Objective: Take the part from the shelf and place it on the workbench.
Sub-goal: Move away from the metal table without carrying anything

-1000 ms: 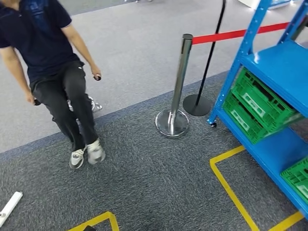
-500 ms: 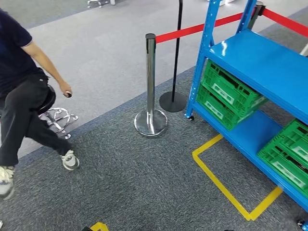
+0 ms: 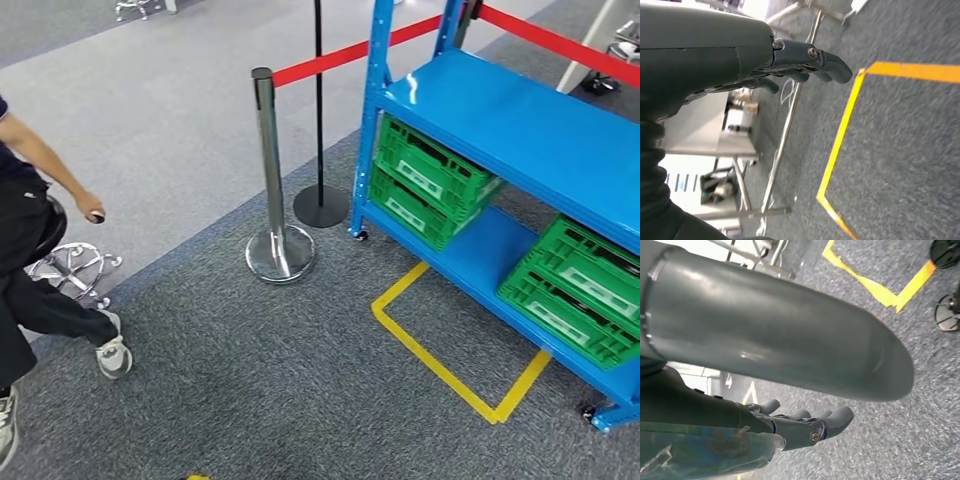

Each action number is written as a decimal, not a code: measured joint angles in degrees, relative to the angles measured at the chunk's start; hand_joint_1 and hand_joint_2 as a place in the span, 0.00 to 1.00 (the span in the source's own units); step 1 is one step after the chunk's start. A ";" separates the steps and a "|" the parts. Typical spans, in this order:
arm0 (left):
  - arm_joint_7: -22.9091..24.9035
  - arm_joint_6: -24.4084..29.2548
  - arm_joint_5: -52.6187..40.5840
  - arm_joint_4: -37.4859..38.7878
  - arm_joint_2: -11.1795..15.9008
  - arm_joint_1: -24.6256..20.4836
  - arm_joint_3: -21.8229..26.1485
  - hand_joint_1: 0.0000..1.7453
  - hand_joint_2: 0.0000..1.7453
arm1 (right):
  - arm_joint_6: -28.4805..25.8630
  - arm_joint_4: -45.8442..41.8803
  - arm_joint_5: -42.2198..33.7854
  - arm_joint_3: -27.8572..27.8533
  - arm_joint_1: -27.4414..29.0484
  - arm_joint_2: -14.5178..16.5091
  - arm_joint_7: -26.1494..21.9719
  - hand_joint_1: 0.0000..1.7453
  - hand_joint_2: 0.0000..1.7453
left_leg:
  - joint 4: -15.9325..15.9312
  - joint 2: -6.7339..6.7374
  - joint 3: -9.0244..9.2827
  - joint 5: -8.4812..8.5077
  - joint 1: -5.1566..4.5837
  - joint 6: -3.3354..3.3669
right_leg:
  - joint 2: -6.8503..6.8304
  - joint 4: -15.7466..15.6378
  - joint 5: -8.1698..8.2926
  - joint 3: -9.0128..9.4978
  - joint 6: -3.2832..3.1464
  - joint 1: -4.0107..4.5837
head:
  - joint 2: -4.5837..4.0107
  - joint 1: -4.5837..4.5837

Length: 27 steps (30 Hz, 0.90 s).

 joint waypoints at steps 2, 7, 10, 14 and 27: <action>-0.12 0.22 -0.33 0.01 -0.02 -0.09 -0.02 0.00 1.00 | 0.04 0.01 -0.04 -0.01 0.02 0.07 0.08 0.00 0.00 | 0.03 0.78 0.29 -0.13 -0.12 -0.52 | 0.65 -0.56 0.11 0.34 -0.87 0.12 | 0.00 -0.10; -1.32 0.98 -1.03 0.01 -0.27 -0.08 -0.09 0.00 1.00 | 0.70 0.01 0.02 -0.06 -0.09 0.33 0.03 0.00 0.00 | 7.99 -2.99 -2.98 -5.31 0.35 -1.89 | 3.23 -0.80 0.49 0.16 -2.56 -0.29 | 0.00 -0.36; -1.39 0.96 -0.97 0.03 -0.42 0.21 -0.10 0.00 1.00 | 1.14 0.01 0.43 -0.06 -0.22 0.51 -0.29 0.00 0.00 | 16.84 -4.07 -7.57 -8.01 0.43 -1.96 | 5.27 -0.79 0.56 0.02 -2.83 -0.29 | 0.00 -0.40; -1.36 0.98 -0.67 0.04 -0.50 0.27 -0.10 0.00 1.00 | 1.73 0.01 1.01 -0.06 -0.31 0.96 -0.39 0.00 0.00 | 5.45 -6.94 -2.99 -0.67 0.74 -1.45 | 8.08 -0.66 0.76 -0.06 -2.33 -0.34 | 0.00 -0.41; -0.58 0.91 0.43 0.16 -2.45 0.50 0.05 0.00 1.00 | 2.11 0.07 2.47 0.30 -0.57 1.44 -2.34 0.00 0.00 | -0.12 -2.03 -0.92 0.74 0.42 0.76 | 2.88 12.50 -4.35 -7.16 0.40 -0.34 | 0.00 0.17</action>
